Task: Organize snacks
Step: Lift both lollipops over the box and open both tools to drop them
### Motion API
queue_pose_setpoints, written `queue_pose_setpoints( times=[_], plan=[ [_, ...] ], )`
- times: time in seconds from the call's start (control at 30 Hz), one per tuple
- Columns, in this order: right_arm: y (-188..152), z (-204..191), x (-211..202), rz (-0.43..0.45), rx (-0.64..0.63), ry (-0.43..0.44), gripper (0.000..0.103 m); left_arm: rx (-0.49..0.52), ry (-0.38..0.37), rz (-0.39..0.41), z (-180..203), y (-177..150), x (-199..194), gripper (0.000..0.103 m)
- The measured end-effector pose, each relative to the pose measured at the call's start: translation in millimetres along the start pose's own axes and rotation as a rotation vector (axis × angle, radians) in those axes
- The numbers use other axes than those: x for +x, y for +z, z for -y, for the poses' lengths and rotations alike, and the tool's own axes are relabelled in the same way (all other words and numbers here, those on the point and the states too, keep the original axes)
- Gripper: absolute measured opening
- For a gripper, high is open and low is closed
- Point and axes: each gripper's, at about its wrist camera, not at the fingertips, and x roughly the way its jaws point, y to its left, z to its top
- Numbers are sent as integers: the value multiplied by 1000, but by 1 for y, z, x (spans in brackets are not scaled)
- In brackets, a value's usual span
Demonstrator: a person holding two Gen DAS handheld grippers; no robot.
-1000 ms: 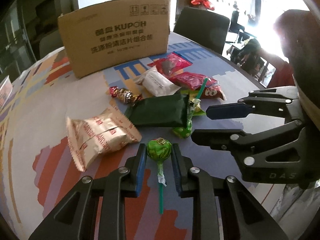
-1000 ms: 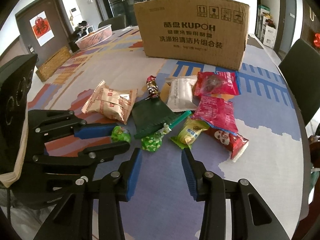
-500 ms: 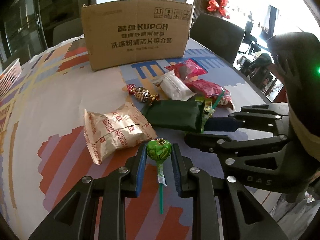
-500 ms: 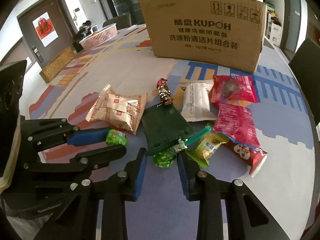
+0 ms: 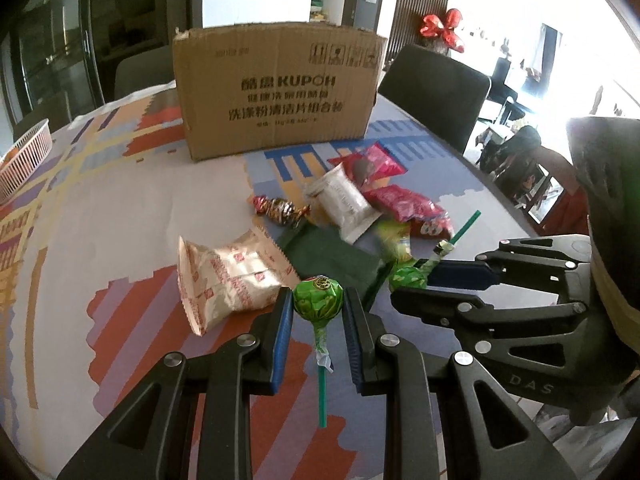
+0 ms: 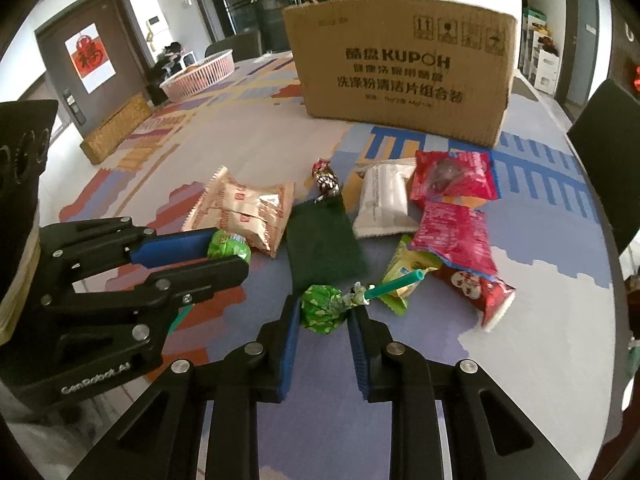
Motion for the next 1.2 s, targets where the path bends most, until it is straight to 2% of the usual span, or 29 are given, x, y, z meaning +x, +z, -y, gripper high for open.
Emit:
queue_pose_setpoints(
  times=[0.27,0.6,0.87,1.2],
  plan=[
    [9,0,-30,80,10,-30,25,-18,7,54,3,17,-19,25],
    [40,-1,-52,201,-1,-45,25,-23,46,168,-5,56,-41,25],
    [72,4,-64,299,-10,-69,25,-28,83,248,-12,90,-51,25],
    [126,20,-86,419,5,-92,25,-29,86,345,-23,148,-66,25]
  ],
)
